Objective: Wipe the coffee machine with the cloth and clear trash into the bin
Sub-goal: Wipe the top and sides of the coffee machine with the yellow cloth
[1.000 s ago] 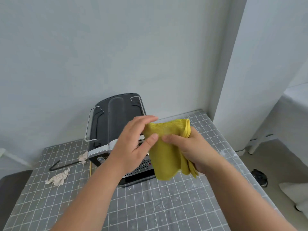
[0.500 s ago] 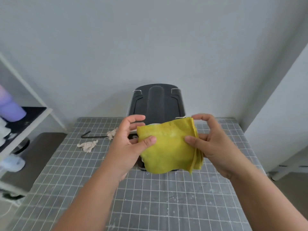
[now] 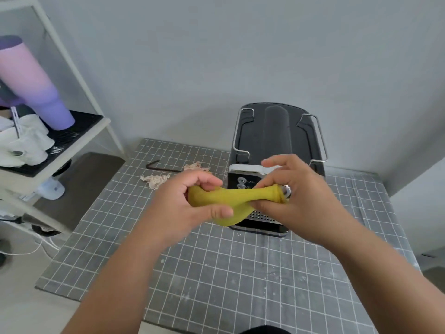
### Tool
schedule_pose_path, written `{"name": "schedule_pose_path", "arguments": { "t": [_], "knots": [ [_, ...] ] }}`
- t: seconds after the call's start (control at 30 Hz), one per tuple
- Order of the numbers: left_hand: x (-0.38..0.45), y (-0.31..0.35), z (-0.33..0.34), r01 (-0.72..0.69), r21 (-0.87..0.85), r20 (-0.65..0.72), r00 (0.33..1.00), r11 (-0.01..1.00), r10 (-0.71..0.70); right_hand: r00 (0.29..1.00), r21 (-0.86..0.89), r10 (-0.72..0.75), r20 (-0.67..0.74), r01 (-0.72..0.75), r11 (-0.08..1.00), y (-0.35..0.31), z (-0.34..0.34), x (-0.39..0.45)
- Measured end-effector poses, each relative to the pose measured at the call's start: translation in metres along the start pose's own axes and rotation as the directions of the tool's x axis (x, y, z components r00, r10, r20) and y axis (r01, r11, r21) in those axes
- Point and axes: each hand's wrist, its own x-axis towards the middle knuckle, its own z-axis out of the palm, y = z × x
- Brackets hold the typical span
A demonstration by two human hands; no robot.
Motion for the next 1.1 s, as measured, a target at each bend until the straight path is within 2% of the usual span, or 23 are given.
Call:
{"name": "schedule_pose_path", "arguments": {
  "t": [0.1, 0.17, 0.2, 0.23, 0.3, 0.4, 0.5, 0.6, 0.7, 0.83, 0.97, 1.1],
  "knots": [
    [0.003, -0.007, -0.002, -0.087, 0.398, 0.098, 0.994, 0.913, 0.053, 0.979, 0.160, 0.017, 0.205, -0.051, 0.986, -0.020, 0.003, 0.016],
    [0.009, -0.010, -0.005, -0.135, 0.411, 0.088, 0.990, 0.902, 0.108, 0.973, 0.257, 0.003, 0.229, -0.063, 0.964, -0.031, 0.010, 0.028],
    [0.013, -0.012, -0.010, -0.120, 0.302, 0.094, 0.991, 0.946, 0.096, 0.979, 0.316, 0.018, 0.203, -0.083, 0.945, -0.035, 0.014, 0.034],
    [0.016, -0.014, -0.014, -0.077, 0.113, 0.110, 0.992, 0.991, 0.064, 0.983, 0.384, 0.058, 0.175, -0.122, 0.915, -0.037, 0.018, 0.039],
    [0.023, -0.018, -0.023, 0.023, -0.219, 0.150, 0.989, 0.975, 0.010, 0.982, 0.470, 0.149, 0.118, -0.187, 0.863, -0.038, 0.024, 0.049],
    [0.035, -0.027, -0.033, 0.133, -0.356, 0.156, 0.984, 0.925, -0.082, 0.985, 0.268, 0.160, -0.066, -0.137, 0.954, -0.034, 0.031, 0.058],
    [0.054, -0.043, -0.038, 0.250, -0.471, 0.087, 0.968, 0.846, -0.237, 0.944, 0.113, 0.147, -0.294, -0.119, 0.986, -0.031, 0.033, 0.062],
    [0.077, -0.063, -0.036, 0.239, -0.533, -0.017, 0.956, 0.811, -0.292, 0.917, -0.153, 0.020, -0.399, -0.088, 0.984, -0.024, 0.036, 0.068],
    [0.106, -0.080, -0.017, 0.168, -0.430, -0.119, 0.963, 0.887, -0.240, 0.900, -0.422, -0.163, -0.404, -0.026, 0.906, -0.007, 0.050, 0.078],
    [0.138, -0.078, 0.021, 0.071, -0.226, -0.172, 0.979, 0.972, -0.111, 0.896, -0.481, -0.181, -0.407, -0.041, 0.876, 0.007, 0.064, 0.084],
    [0.155, -0.072, 0.041, 0.019, -0.329, -0.183, 0.979, 0.944, -0.084, 0.916, -0.477, -0.145, -0.373, -0.055, 0.877, 0.007, 0.071, 0.083],
    [0.153, -0.086, 0.048, -0.095, -0.431, -0.132, 0.990, 0.897, 0.041, 0.916, -0.489, -0.170, -0.363, -0.031, 0.872, 0.008, 0.078, 0.082]
  ]
}}
